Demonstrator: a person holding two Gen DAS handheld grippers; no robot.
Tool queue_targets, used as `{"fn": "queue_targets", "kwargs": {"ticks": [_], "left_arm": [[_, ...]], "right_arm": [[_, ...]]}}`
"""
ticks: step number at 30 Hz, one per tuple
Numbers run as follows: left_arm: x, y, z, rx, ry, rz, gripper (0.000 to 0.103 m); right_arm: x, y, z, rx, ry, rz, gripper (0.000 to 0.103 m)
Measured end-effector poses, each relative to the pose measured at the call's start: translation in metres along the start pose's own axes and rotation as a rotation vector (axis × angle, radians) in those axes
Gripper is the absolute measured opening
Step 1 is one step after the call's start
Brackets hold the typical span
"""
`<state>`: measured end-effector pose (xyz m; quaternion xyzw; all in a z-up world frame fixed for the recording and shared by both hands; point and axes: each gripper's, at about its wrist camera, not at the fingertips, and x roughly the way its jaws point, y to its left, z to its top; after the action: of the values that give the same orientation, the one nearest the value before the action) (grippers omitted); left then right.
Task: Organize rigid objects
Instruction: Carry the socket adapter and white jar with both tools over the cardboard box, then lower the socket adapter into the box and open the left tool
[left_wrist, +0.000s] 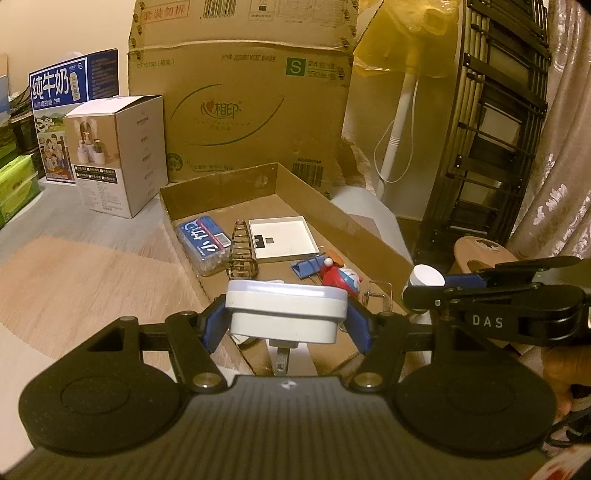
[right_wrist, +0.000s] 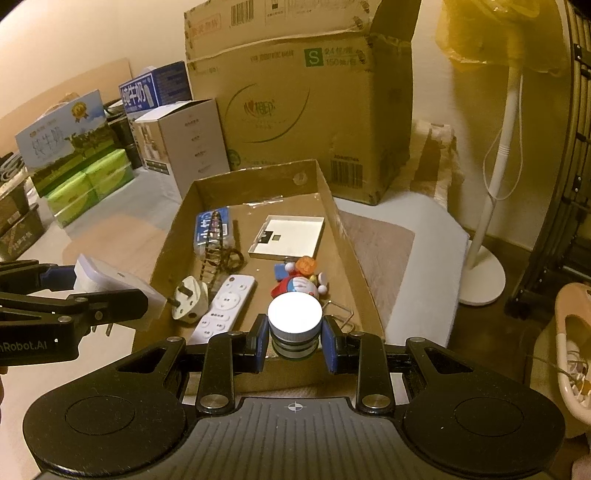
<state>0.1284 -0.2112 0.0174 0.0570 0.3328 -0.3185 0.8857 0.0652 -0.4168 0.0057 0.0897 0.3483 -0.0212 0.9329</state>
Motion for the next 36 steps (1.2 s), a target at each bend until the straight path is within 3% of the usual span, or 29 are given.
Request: {"fn": "queue_targets", "kwargs": {"ticks": [17,36], "left_arm": [[0.029,0.01,0.02,0.019,0.003,-0.004,0.062],[0.07,0.046,0.069,0.036,-0.012,0.013,0.062]], "right_arm": [[0.025,-0.005,0.019,-0.019,0.007,-0.005,0.031],[0.07,-0.005,0.065,-0.068,0.017,0.003,0.031]]}}
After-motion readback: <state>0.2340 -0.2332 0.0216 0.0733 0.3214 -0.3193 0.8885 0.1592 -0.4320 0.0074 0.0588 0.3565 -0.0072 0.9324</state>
